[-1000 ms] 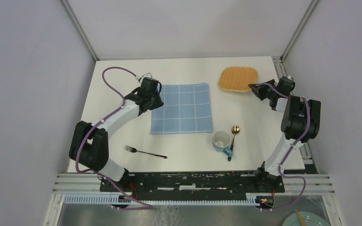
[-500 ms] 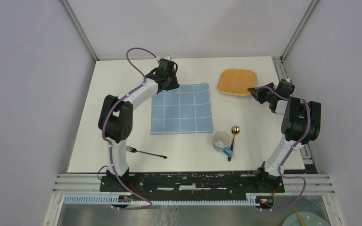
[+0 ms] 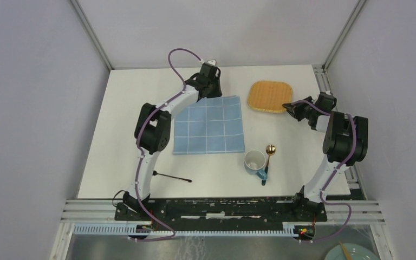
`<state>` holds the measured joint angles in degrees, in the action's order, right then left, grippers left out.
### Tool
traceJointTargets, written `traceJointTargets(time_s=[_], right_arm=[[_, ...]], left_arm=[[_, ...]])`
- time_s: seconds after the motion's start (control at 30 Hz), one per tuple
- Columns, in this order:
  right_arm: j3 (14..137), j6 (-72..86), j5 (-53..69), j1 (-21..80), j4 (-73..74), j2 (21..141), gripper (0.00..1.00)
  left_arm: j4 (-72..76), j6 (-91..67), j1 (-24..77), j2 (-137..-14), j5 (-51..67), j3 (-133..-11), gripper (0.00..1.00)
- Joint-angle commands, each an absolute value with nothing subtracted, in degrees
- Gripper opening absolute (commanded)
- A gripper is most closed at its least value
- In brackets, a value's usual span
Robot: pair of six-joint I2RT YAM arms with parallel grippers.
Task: Set the dinner table for one person
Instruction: Pick up the plate at the center of the board.
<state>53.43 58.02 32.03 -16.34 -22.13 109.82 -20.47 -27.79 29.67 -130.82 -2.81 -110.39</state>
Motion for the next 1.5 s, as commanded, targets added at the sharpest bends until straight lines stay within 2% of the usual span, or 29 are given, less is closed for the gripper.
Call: traceJointTargets(time_s=[0.0, 0.3, 0.83, 1.47], right_arm=[[52.5, 54.2, 34.3, -15.4, -17.5, 107.0, 0.0], [51.2, 48.6, 35.9, -15.4, -7.8, 103.7, 0.0], [50.0, 49.1, 35.3, -15.4, -9.5, 105.4, 0.0], [49.2, 48.5, 34.9, -15.4, -9.4, 105.6, 0.0]], left_arm=[[-19.7, -24.6, 29.7, -131.3, -1.9, -112.8, 0.34], [-18.4, -21.5, 30.3, -131.6, -0.6, -112.8, 0.34], [-16.9, -22.9, 33.8, -138.2, 13.8, -119.9, 0.34], [-15.5, -23.3, 36.1, -141.3, 16.9, -121.0, 0.34]])
